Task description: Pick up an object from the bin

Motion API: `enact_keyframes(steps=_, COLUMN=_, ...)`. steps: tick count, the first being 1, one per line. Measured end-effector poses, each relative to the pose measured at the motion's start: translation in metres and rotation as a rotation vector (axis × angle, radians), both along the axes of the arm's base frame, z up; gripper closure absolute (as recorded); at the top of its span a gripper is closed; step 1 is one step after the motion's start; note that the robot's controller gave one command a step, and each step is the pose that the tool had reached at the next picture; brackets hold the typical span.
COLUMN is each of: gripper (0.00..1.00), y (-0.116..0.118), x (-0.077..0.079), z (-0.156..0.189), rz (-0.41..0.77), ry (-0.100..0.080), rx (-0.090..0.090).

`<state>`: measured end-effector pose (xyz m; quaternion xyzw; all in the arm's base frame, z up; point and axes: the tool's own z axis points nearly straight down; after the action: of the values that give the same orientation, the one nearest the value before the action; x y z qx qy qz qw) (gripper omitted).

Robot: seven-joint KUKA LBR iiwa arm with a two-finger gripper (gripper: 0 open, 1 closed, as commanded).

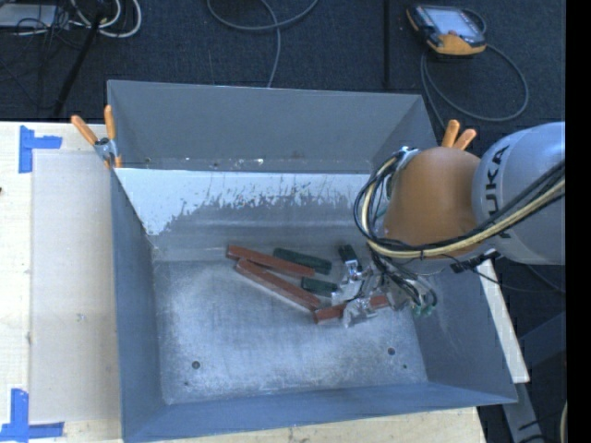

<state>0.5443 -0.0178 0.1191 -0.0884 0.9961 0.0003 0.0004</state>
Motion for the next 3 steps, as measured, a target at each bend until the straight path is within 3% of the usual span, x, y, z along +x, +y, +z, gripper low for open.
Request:
enact_keyframes(steps=1, gripper=0.00, y=0.0046, x=0.0169, z=-0.0457, rz=0.097, ry=0.008, rx=-0.001)
enact_keyframes(steps=2, gripper=1.00, y=-0.0012, x=0.0089, z=-0.0428, rz=-0.049, ry=-0.010, rx=0.007)
enact_keyframes(steps=3, gripper=1.00, y=-0.0012, x=0.0089, z=-0.0428, rz=-0.049, ry=-0.010, rx=0.007)
